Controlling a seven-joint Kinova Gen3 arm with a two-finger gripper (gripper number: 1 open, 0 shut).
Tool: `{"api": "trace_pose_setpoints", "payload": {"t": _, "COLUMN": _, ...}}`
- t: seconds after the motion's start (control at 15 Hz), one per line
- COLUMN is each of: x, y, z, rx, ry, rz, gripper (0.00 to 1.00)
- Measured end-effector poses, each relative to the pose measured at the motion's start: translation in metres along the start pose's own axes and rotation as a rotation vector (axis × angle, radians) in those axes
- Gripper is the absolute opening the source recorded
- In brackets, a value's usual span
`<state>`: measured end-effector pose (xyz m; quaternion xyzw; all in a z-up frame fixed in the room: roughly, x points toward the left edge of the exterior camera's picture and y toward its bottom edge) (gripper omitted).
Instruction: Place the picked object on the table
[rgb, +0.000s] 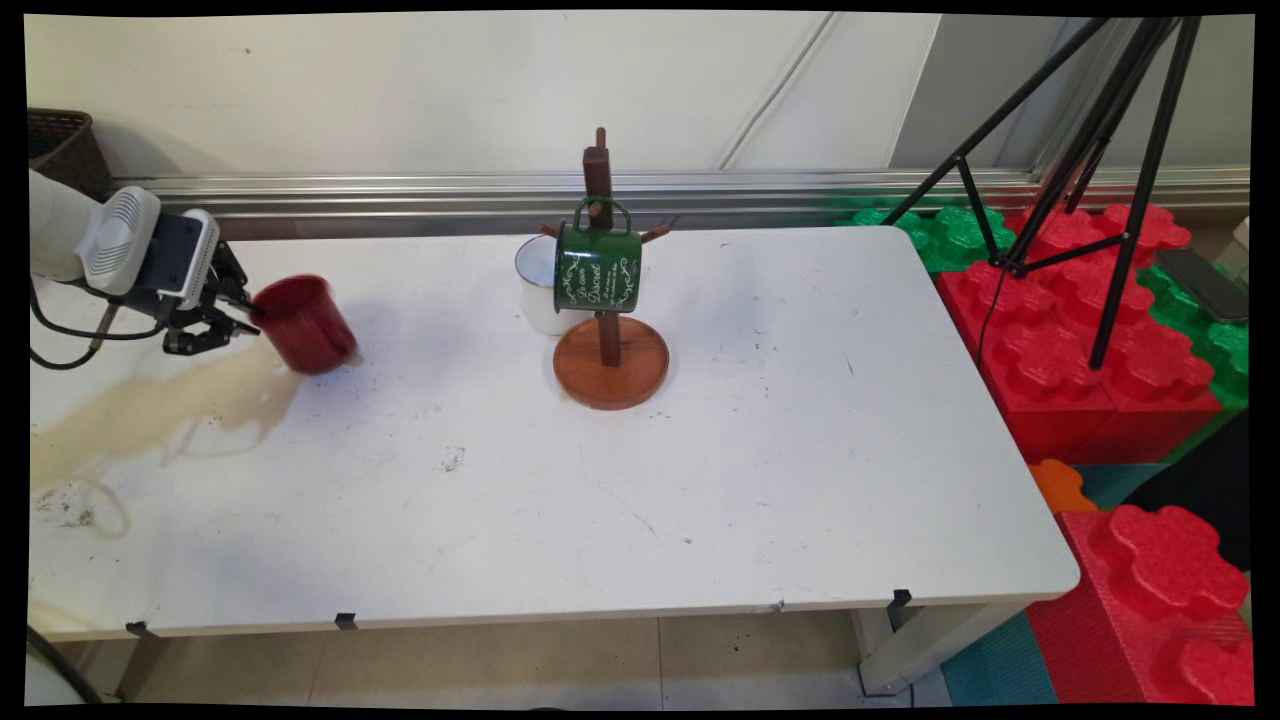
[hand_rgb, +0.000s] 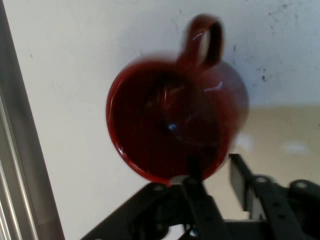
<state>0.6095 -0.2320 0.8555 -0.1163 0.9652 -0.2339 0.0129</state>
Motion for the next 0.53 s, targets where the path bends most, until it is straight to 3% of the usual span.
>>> {"api": "trace_pose_setpoints", "payload": {"t": 0.53, "x": -0.0025, "y": -0.0013, "z": 0.0028, "rx": -0.005, "ry": 0.002, "rz": 0.005, "gripper": 1.0}}
